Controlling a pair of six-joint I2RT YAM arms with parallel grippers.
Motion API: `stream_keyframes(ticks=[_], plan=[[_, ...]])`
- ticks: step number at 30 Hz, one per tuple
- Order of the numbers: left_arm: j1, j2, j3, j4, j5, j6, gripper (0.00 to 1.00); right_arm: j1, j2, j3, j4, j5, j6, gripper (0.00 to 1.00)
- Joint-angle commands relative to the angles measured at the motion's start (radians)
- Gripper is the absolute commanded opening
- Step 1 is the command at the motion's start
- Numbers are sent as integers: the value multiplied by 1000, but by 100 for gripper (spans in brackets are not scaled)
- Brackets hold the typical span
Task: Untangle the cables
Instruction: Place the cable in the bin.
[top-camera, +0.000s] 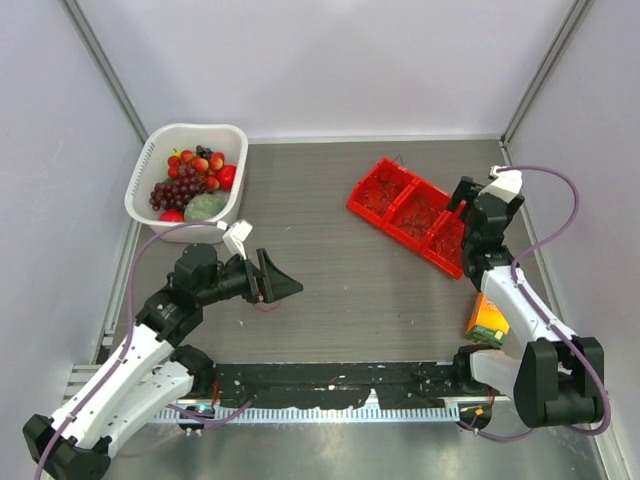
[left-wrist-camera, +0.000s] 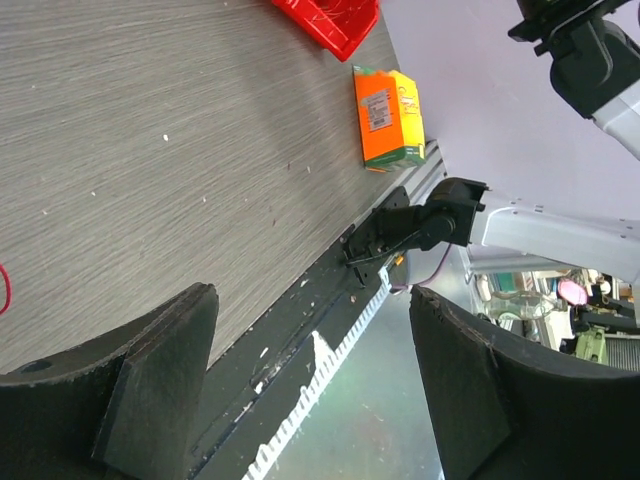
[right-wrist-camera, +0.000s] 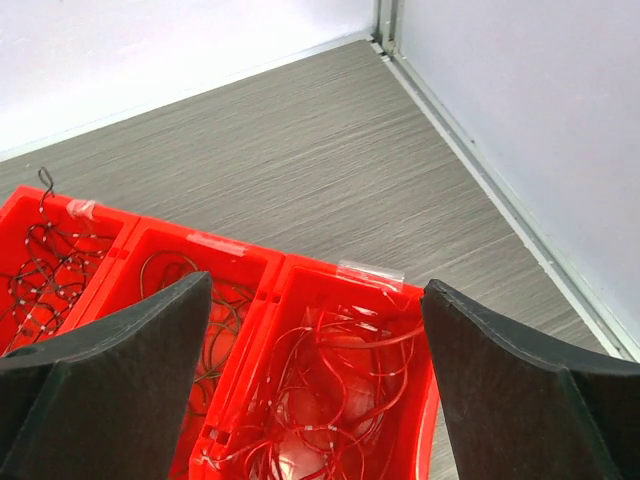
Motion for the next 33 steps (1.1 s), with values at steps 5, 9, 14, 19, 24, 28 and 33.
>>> stream_keyframes(ticks=[5,9,14,19,24,28,33], plan=[[-7,25,-69,365,83,-51,81,0,35,132,-95,-99,68,91],[-39,134,9,369,67,-28,77,-4,85,250,-325,92,85,90],[-49,142,21,367,44,-45,76,54,137,470,-591,-18,133,87],[-49,84,-5,308,24,-49,77,74,182,530,-1016,-205,412,77],[-49,39,3,225,10,-28,77,86,-26,315,-1031,-258,579,82],[-49,33,12,203,13,-25,78,85,-76,181,-1001,-376,685,79],[-47,47,17,206,18,-32,78,80,-45,92,-886,-438,758,73]])
